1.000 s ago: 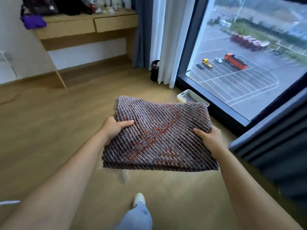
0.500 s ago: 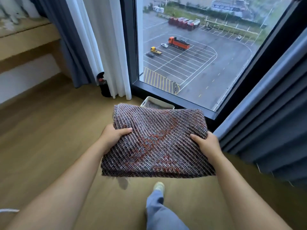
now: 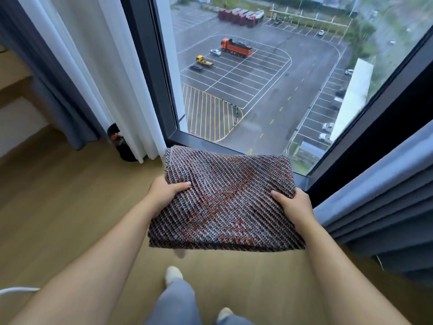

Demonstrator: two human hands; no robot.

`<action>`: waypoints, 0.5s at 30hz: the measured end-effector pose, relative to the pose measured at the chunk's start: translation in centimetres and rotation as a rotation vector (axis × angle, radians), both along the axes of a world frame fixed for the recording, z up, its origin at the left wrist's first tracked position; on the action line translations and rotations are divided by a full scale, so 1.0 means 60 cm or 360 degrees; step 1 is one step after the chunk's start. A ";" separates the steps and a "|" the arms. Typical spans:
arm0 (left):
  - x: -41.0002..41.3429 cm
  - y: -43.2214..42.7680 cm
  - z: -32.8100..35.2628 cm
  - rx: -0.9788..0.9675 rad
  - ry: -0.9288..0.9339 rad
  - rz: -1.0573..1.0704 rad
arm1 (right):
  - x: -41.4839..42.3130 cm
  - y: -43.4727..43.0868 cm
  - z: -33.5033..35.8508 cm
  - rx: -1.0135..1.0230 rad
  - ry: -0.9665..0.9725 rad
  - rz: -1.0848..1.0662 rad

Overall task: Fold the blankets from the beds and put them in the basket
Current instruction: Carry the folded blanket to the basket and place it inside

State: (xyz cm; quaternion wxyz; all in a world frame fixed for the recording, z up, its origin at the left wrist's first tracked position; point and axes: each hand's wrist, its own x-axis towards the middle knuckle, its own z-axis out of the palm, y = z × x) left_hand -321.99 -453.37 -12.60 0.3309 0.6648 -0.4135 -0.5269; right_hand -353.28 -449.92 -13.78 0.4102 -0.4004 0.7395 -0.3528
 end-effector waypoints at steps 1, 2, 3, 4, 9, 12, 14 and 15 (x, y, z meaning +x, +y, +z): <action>0.000 -0.035 -0.009 0.0001 -0.0003 -0.0025 | 0.001 -0.028 -0.007 0.0003 0.0017 -0.0014; 0.001 -0.073 -0.021 0.0003 0.0001 -0.0053 | 0.003 -0.058 -0.017 0.0013 0.0030 -0.0032; 0.002 -0.111 -0.034 0.0009 0.0007 -0.0084 | 0.007 -0.089 -0.028 0.0024 0.0044 -0.0059; 0.004 -0.151 -0.048 0.0020 0.0010 -0.0116 | 0.011 -0.120 -0.040 0.0036 0.0057 -0.0088; 0.008 -0.364 -0.137 0.0035 -0.0070 -0.0288 | 0.042 -0.278 -0.123 0.0163 0.0139 -0.0276; 0.005 -0.478 -0.189 0.0077 -0.0164 -0.0450 | 0.055 -0.365 -0.172 0.0332 0.0266 -0.0349; 0.004 -0.553 -0.234 0.0123 -0.0204 -0.0549 | 0.057 -0.424 -0.209 0.0392 0.0324 -0.0351; 0.002 -0.589 -0.258 0.0165 -0.0226 -0.0580 | 0.058 -0.452 -0.229 0.0422 0.0339 -0.0371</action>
